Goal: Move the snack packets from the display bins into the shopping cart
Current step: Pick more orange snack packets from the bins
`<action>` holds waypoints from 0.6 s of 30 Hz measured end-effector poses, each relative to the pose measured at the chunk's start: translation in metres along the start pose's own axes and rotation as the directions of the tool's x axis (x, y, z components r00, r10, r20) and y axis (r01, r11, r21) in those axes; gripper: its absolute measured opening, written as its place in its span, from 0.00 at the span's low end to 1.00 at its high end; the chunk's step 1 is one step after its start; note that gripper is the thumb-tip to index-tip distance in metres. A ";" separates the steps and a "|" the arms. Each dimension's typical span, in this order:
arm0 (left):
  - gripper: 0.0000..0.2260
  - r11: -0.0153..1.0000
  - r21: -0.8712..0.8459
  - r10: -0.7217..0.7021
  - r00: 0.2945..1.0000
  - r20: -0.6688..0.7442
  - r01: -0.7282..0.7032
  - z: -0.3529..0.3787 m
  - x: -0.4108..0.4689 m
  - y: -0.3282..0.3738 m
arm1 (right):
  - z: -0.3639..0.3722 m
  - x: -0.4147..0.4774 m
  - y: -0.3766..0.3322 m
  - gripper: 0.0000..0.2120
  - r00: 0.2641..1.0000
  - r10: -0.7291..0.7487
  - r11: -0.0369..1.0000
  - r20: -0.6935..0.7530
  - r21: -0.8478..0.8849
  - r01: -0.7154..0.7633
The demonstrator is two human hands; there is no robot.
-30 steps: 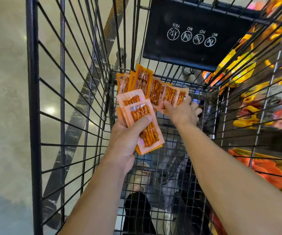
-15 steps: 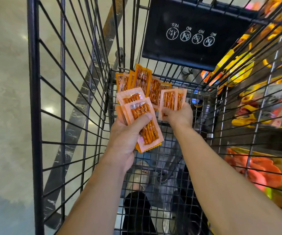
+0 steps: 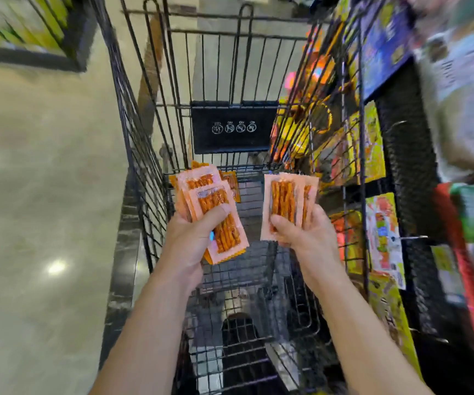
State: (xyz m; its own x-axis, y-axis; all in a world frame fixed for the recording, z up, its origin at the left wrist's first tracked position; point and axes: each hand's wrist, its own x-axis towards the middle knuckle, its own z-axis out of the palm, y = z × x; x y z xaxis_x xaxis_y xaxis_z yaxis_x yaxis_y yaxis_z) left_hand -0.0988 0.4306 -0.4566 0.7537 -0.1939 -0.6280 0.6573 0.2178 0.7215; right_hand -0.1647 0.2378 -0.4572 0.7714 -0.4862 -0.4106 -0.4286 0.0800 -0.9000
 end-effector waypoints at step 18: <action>0.12 0.939 0.160 0.098 0.684 0.723 -0.304 0.096 -0.246 0.151 | -0.099 -0.341 -0.185 0.19 0.776 -0.339 0.914 -0.533 0.008 0.405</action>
State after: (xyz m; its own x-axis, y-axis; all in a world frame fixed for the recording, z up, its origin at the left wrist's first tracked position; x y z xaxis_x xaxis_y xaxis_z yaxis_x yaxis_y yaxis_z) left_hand -0.1852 0.4199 -0.1649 0.5778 -0.8027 -0.1476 0.3874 0.1107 0.9152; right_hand -0.3952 0.3029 -0.1365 0.4930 -0.8676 0.0646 -0.0755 -0.1167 -0.9903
